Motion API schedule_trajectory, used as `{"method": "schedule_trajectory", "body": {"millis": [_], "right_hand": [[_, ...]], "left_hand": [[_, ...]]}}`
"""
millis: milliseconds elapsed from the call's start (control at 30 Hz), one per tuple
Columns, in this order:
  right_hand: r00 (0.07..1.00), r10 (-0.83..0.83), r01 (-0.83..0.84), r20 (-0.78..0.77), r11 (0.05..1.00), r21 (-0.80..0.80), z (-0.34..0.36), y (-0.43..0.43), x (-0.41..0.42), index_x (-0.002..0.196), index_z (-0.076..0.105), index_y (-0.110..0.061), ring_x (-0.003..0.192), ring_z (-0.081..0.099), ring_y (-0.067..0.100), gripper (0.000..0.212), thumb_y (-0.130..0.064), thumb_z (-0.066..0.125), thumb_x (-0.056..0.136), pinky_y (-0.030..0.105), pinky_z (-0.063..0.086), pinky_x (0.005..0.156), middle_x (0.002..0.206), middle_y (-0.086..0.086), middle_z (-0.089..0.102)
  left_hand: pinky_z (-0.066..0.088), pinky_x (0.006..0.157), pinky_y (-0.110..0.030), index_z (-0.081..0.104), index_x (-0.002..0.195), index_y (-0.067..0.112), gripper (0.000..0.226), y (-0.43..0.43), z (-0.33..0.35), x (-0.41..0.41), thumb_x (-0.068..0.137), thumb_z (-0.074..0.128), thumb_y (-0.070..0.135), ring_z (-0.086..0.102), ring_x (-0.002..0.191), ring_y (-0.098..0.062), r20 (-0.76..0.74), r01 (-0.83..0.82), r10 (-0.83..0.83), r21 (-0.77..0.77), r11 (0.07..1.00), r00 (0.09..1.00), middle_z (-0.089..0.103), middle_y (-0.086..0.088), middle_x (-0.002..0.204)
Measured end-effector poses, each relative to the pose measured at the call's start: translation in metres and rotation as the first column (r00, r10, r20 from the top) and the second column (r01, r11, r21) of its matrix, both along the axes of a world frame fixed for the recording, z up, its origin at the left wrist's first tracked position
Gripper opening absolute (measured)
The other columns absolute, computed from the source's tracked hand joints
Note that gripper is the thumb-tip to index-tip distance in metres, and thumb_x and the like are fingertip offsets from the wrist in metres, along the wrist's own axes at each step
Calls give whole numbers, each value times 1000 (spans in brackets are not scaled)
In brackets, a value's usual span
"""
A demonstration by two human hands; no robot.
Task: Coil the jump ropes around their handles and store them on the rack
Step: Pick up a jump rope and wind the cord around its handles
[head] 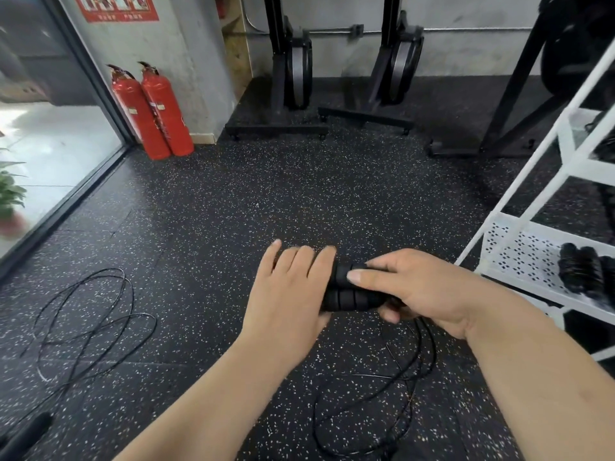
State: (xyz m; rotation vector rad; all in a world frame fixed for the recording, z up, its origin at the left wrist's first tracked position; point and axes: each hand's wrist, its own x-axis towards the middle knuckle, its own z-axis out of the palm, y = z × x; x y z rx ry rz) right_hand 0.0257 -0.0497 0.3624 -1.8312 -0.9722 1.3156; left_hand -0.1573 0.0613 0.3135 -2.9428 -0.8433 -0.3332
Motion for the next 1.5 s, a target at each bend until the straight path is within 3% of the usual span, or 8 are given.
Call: {"method": "schedule_trajectory", "body": {"millis": [67, 200, 467, 767, 1067, 1300, 1400, 1500], "right_hand": [[999, -23, 23, -48, 1000, -2, -1, 1, -2, 103, 74, -8, 54, 51, 11, 35, -42, 66, 104, 23, 40, 55, 73, -2, 63], [992, -70, 70, -108, 998, -3, -5, 3, -2, 117, 71, 2, 51, 45, 10, 56, -52, 65, 101, 21, 33, 48, 80, 4, 63], [978, -99, 102, -181, 995, 6, -14, 4, -6, 111, 72, 4, 50, 40, 9, 64, -58, 62, 99, 20, 26, 45, 77, 12, 59], [958, -279, 282, -70, 959, 37, -30, 16, -36, 97, 73, -22, 54, 42, 10, 55, -71, 48, 101, 30, 38, 59, 58, -10, 54], [981, -181, 188, -73, 976, 111, -24, 17, -23, 97, 74, -20, 55, 41, 12, 71, -80, 37, 99, 26, 37, 57, 69, 0, 65], [821, 20, -106, 571, 987, 118, -32, 10, -17, 119, 63, -50, 60, 56, -2, 19, -52, 48, 109, 20, 46, 57, 83, -11, 71], [662, 76, -204, 746, 976, 82, -33, 9, -31, 142, 56, -50, 91, 62, -1, 34, -46, 53, 109, 23, 54, 79, 112, -20, 68], [446, 110, -287, 888, 958, 25, -27, 7, -50, 135, 60, -45, 94, 62, 6, 30, -50, 42, 111, 32, 56, 80, 109, -17, 64]], "left_hand": [[49, 97, -39, 54, 131, 28, 71, 5, -4, 0, 72, 91, 40, 61, 107, -23, 35, -29, 29, -4, 1000, 999, 62, 7, 116], [42, 68, -34, 56, 113, 28, 50, 3, 0, 3, 73, 87, 31, 61, 86, -20, 36, -65, 66, -32, 997, 997, 63, 10, 98], [51, 71, -35, 41, 116, 34, 55, -6, 11, 0, 89, 54, 80, 63, 91, -16, 21, -62, 67, -177, 982, 998, 59, 14, 103], [48, 80, -33, 39, 126, 29, 45, -4, 3, -2, 96, 67, 45, 60, 103, -18, 17, -118, 126, -242, 963, 992, 58, 10, 118], [43, 66, -36, 39, 105, 29, 27, 9, 13, -7, 95, 62, 40, 50, 68, -19, -22, -185, 187, -303, 935, 982, 51, 11, 81], [54, 70, -39, 43, 109, 25, 29, 33, 15, -22, 95, 62, 41, 61, 78, -28, -84, -398, 397, -377, 837, 914, 59, 3, 87], [51, 70, -37, 45, 110, 21, 27, 45, 11, -30, 96, 60, 39, 61, 80, -29, -140, -479, 463, -387, 788, 875, 61, -1, 92], [51, 69, -37, 47, 110, 20, 25, 52, 4, -36, 95, 59, 37, 61, 80, -27, -197, -517, 479, -395, 759, 855, 60, 0, 92]]}}
